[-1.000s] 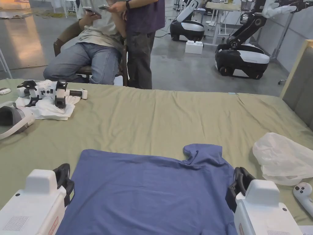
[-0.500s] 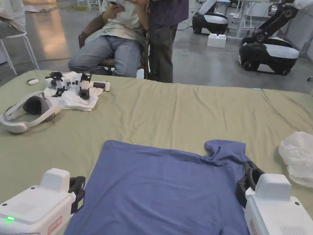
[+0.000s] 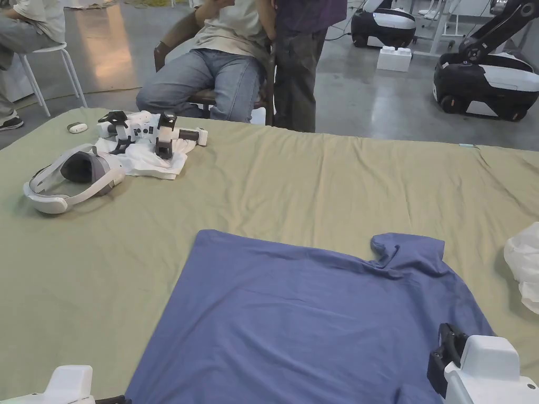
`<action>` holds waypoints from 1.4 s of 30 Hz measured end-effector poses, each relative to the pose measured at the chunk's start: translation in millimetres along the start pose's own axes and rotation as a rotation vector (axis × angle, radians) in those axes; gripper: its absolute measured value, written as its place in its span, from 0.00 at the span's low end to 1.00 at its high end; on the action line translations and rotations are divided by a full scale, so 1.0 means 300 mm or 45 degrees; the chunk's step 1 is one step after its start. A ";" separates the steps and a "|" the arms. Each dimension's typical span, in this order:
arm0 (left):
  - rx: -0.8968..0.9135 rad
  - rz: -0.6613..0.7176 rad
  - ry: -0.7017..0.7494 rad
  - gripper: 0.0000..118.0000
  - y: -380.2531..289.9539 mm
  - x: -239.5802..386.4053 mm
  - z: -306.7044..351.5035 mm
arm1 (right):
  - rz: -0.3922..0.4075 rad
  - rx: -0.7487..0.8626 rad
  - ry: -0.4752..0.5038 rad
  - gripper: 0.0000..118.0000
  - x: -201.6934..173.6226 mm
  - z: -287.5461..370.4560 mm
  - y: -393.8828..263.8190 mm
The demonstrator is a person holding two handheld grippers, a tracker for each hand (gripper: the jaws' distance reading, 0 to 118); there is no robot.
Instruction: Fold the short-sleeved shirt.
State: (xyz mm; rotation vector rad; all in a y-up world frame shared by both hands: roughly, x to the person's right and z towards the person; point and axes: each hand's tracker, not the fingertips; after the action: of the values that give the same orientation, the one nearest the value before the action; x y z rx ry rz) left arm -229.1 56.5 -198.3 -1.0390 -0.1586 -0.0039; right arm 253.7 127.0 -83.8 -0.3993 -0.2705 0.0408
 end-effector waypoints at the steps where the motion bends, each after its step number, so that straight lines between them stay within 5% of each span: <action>1: -0.023 0.008 -0.013 0.56 0.000 -0.014 -0.029 | -0.001 -0.011 -0.002 0.00 0.005 0.000 -0.006; 5: -0.057 -0.007 0.010 0.51 -0.004 0.003 -0.089 | -0.009 -0.043 -0.020 0.00 0.031 0.014 -0.029; 8: -0.034 -0.104 0.000 0.25 -0.001 0.032 -0.082 | -0.025 -0.061 -0.043 0.00 0.071 0.045 -0.042; 14: -0.049 -0.095 -0.076 0.01 -0.007 0.024 -0.077 | -0.097 -0.211 -0.097 0.02 0.211 0.111 -0.078; 15: -0.051 -0.091 -0.085 0.00 -0.003 0.016 -0.074 | -0.089 -0.266 -0.111 0.06 0.235 0.125 -0.087; 18: -0.043 -0.084 -0.101 0.00 -0.002 0.039 -0.015 | -0.110 -0.424 -0.104 0.38 0.301 0.163 -0.127; 23: -0.016 -0.099 -0.098 0.00 -0.004 0.062 0.029 | -0.103 -0.608 -0.071 0.45 0.327 0.200 -0.247; 29: -0.013 -0.102 -0.090 0.00 -0.004 0.074 0.031 | -0.117 -0.784 -0.033 0.45 0.292 0.110 -0.367; 30: -0.014 -0.101 -0.089 0.00 -0.004 0.075 0.031 | -0.104 -0.798 -0.037 0.41 0.289 0.092 -0.380; 33: -0.014 -0.098 -0.091 0.00 -0.004 0.071 0.025 | -0.108 -0.803 -0.010 0.09 0.296 0.068 -0.404; 35: -0.014 -0.094 -0.094 0.00 -0.006 0.073 0.026 | -0.161 -0.784 0.010 0.07 0.305 0.077 -0.392; 42: 0.013 -0.083 -0.102 0.00 -0.003 0.044 0.025 | -0.104 -0.812 -0.029 0.05 0.306 0.128 -0.325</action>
State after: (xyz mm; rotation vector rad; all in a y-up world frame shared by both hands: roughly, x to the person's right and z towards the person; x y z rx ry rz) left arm -217.1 63.4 -192.2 -1.0238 -0.2650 -0.0202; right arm 330.4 60.2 11.1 -1.0213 -0.3197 -0.1252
